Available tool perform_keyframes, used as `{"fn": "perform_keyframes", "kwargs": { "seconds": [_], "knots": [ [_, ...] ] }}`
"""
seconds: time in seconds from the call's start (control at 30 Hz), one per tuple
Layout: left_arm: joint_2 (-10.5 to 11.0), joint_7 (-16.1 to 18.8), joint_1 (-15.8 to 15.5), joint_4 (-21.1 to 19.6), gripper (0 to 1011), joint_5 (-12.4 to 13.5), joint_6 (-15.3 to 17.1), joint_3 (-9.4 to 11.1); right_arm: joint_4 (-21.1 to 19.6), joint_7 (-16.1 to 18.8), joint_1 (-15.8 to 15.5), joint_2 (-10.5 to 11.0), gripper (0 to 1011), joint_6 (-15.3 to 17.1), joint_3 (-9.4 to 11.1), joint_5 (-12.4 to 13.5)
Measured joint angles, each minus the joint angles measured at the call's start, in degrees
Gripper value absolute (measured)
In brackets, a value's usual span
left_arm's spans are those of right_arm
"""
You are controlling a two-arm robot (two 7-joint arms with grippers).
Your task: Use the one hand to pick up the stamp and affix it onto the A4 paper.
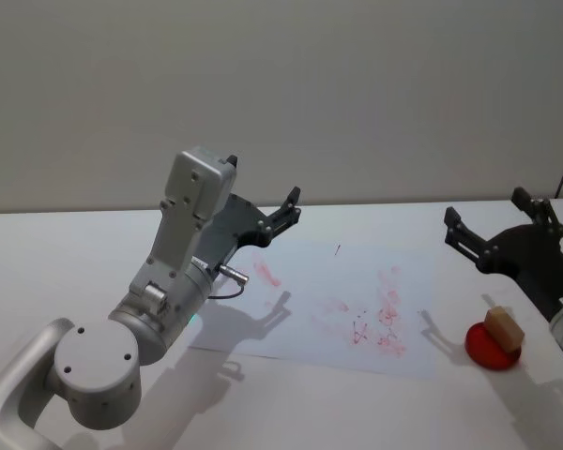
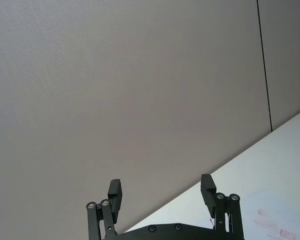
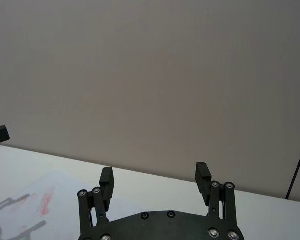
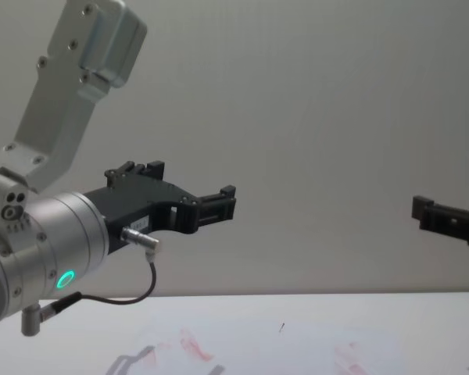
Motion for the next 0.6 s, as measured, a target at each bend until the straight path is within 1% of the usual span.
{"fn": "perform_keyframes", "kwargs": {
  "seconds": [0.1,0.6],
  "knots": [
    [0.00,0.00,0.00,0.00,1001,0.00,0.00,0.00,-0.07,-0.19,0.05,-0.10,1001,-0.43,-0.04,0.12],
    [0.00,0.00,0.00,0.00,1001,0.00,0.00,0.00,-0.07,-0.20,0.03,-0.09,1001,-0.47,-0.02,0.14]
  ]
}}
